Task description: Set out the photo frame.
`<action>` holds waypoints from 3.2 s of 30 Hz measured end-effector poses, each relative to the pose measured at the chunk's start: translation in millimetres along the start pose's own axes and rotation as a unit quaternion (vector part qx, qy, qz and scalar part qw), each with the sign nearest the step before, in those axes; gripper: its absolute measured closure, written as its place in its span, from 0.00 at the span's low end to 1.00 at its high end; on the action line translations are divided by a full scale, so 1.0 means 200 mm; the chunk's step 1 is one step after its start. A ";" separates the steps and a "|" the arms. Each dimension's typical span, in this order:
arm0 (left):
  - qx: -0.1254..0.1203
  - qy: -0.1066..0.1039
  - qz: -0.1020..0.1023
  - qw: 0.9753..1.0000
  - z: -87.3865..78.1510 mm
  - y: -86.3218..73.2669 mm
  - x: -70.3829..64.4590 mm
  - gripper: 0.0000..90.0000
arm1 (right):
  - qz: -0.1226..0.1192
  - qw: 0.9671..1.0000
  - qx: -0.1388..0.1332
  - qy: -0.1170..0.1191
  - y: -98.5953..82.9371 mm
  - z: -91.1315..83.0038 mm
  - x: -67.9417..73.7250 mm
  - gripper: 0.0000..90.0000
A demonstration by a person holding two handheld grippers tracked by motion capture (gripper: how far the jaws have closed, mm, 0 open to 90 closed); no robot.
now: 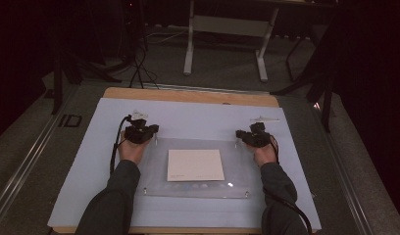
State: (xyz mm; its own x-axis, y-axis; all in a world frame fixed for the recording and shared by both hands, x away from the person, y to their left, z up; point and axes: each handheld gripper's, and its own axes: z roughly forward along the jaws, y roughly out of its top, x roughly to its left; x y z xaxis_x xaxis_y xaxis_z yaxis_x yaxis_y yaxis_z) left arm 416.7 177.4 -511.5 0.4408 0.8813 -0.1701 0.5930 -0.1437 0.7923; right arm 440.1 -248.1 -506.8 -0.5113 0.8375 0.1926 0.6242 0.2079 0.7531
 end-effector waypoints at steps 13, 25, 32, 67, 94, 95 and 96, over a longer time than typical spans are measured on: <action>0.009 -0.010 -0.033 0.999 0.05 0.04 0.04 0.95 | 0.036 0.999 0.016 0.011 0.05 0.04 -0.04 0.95; 0.032 -0.001 -0.067 0.997 0.11 0.08 0.07 0.94 | 0.084 0.996 0.019 0.019 0.08 0.09 -0.08 0.95; 0.054 -0.007 -0.087 0.995 0.13 0.11 0.08 0.94 | 0.080 0.996 0.026 0.008 0.09 0.10 -0.08 0.94; 0.055 -0.010 -0.094 0.994 0.14 0.11 0.09 0.94 | -0.033 0.999 -0.024 -0.008 -0.21 -0.21 -0.09 0.67; 0.056 -0.015 -0.100 0.993 0.14 0.11 0.10 0.94 | -0.122 0.988 -0.070 0.057 -0.24 -0.26 0.01 0.31; 0.057 -0.014 -0.100 0.993 0.14 0.11 0.10 0.94 | -0.135 0.986 -0.074 0.067 -0.24 -0.26 0.03 0.33; 0.057 -0.014 -0.100 0.993 0.14 0.11 0.10 0.94 | -0.135 0.986 -0.074 0.067 -0.24 -0.26 0.03 0.33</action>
State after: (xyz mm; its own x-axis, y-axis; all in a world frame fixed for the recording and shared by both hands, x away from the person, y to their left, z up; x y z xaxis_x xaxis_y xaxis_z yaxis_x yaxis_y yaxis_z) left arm 456.9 178.5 -513.5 0.3245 0.8843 -0.3357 0.7423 -0.0181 0.6698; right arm 377.2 -279.4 -508.4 -0.7275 0.6845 0.0464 0.3663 0.3303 0.8699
